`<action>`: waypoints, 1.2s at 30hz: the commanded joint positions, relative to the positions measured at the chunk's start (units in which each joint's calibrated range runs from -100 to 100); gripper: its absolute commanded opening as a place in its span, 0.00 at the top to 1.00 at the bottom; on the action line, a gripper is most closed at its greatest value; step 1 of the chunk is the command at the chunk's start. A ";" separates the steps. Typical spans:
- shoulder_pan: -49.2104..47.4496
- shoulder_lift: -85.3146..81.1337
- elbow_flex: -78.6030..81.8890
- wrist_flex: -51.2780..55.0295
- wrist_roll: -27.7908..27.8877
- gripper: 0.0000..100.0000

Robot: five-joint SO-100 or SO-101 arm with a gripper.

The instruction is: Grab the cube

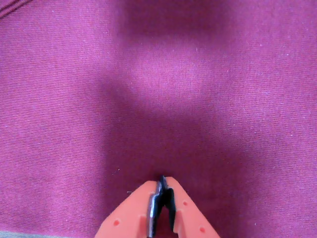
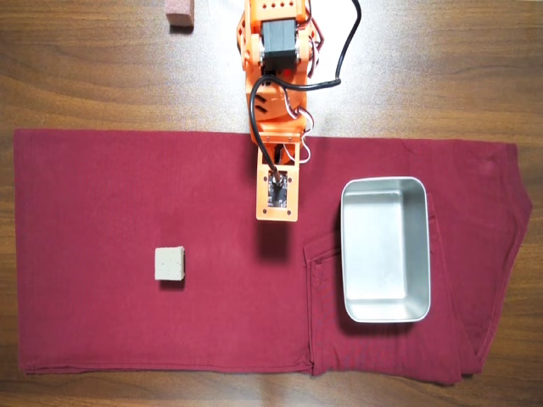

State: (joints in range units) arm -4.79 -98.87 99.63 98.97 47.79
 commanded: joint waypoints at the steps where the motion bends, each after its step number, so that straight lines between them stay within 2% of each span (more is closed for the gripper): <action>1: -0.11 0.47 0.37 1.03 -0.15 0.99; 17: -1.26 0.82 0.37 1.03 -0.29 0.99; 19: -1.93 2.07 0.37 -1.46 0.93 1.00; 20: -0.20 4.02 -0.72 -5.33 1.27 0.99; 21: 2.48 7.84 -3.36 -9.48 2.20 0.94; 24: 7.95 19.02 -20.02 -19.35 1.42 0.84; 26: 12.08 27.54 -31.77 -28.10 -0.24 0.83; 30: 25.61 48.41 -47.61 -39.82 1.66 0.77; 34: 41.73 67.76 -50.43 -49.77 6.45 0.73; 36: 44.90 74.24 -50.43 -50.33 6.98 0.72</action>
State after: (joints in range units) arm 36.79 -30.64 51.75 50.42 54.19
